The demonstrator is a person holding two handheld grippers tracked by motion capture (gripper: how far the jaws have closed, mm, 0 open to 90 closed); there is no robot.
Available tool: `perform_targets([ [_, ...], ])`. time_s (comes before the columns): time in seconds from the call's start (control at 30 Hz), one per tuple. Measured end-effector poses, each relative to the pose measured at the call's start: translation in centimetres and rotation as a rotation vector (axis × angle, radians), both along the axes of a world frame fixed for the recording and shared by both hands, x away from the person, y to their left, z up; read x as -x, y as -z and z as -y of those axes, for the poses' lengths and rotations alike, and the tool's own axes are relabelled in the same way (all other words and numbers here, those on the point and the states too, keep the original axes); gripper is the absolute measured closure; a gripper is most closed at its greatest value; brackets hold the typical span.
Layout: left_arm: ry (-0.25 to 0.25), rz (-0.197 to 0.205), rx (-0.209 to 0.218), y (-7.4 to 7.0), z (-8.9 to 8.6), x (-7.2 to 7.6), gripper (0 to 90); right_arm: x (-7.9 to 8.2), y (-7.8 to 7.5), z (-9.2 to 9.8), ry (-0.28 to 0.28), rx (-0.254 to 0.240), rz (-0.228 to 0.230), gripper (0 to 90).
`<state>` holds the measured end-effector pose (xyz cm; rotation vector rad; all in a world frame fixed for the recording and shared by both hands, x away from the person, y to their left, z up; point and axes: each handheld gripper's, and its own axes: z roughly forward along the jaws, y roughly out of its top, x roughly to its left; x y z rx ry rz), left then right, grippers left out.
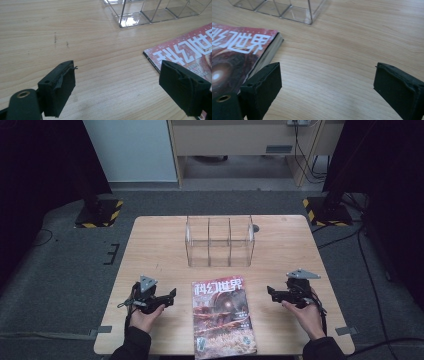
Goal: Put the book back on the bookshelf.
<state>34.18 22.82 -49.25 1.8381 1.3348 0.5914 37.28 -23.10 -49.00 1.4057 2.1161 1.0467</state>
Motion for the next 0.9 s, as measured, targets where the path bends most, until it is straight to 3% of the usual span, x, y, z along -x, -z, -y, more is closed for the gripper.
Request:
perform_targets([
  [0.47, 0.060, -0.002, -0.008, 0.0, 1.8, 0.4, 16.5, 1.0, -0.2, -3.2, -0.088, -0.026, -0.005, 10.2],
  [0.9, 0.133, -0.023, -0.031, 0.6, 4.2, 0.6, 19.8, 1.2, 0.6, -4.7, -0.133, -0.068, -0.035, 17.5],
])
